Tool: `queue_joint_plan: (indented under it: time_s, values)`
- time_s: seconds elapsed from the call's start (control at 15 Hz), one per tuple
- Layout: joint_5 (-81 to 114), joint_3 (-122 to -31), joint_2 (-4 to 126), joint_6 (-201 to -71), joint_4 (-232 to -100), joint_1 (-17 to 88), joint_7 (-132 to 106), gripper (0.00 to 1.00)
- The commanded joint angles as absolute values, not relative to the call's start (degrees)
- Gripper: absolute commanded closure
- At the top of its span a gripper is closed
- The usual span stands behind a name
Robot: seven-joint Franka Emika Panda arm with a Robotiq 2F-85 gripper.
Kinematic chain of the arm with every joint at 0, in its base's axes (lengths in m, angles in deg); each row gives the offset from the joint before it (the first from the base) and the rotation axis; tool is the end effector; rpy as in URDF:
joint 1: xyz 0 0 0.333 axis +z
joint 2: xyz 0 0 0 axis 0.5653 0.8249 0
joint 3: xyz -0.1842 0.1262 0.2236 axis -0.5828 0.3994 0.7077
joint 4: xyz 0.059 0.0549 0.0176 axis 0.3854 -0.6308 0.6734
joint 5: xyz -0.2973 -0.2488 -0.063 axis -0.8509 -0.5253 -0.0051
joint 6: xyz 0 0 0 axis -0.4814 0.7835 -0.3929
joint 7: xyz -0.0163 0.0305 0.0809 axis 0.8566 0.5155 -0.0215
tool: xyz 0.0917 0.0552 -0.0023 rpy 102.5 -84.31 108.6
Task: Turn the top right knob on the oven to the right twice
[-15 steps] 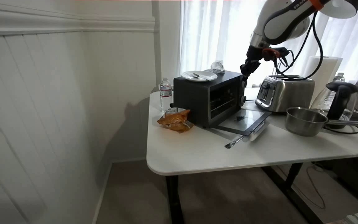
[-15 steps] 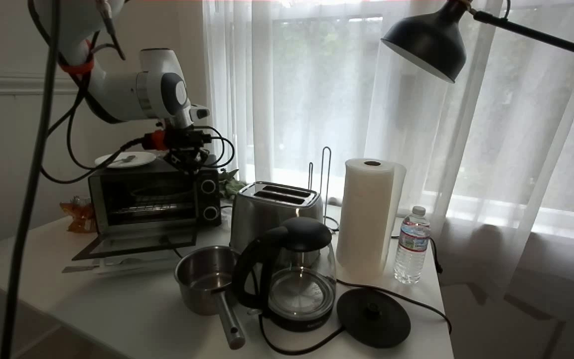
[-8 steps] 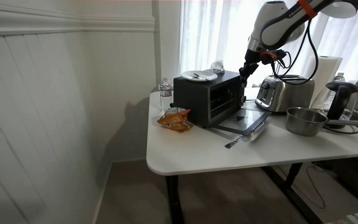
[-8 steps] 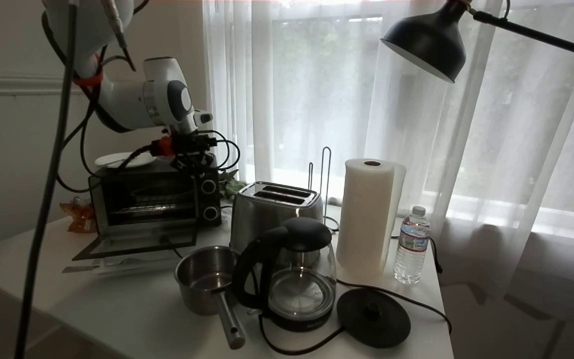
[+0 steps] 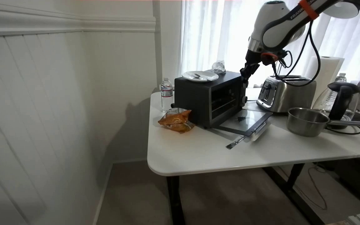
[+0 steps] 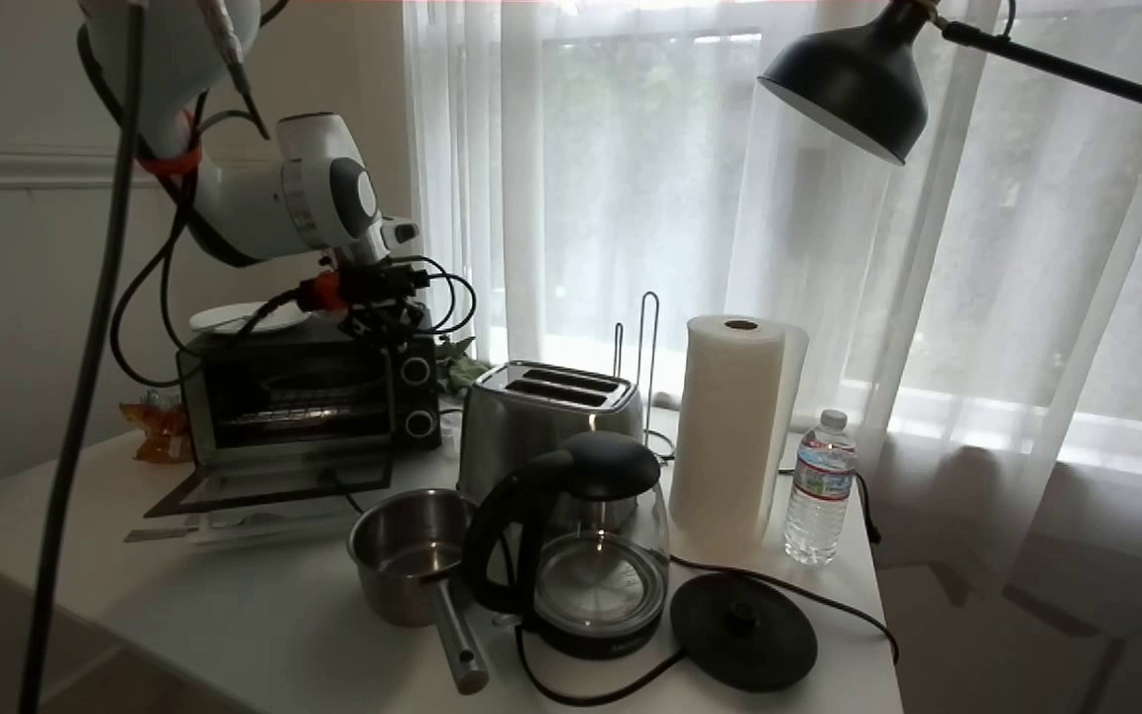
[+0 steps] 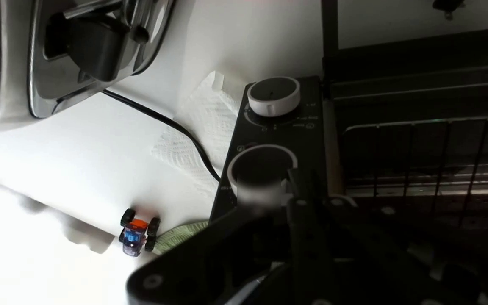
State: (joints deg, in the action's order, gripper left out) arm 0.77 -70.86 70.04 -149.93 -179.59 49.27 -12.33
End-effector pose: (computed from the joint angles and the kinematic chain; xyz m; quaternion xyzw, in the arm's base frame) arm 0.6391 0.1924 0.3172 0.9605 0.2141 0.1640 0.0687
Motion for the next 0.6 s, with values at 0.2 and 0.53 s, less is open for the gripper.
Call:
queue_joint_plan:
  time_s: [0.2, 0.53]
  values:
    - [-4.7, -74.16, 71.8, -150.67, -175.75, 50.74, -8.51, 1.0]
    - [-6.1, -75.12, 73.37, -150.1, -174.46, 50.87, -7.94, 1.0]
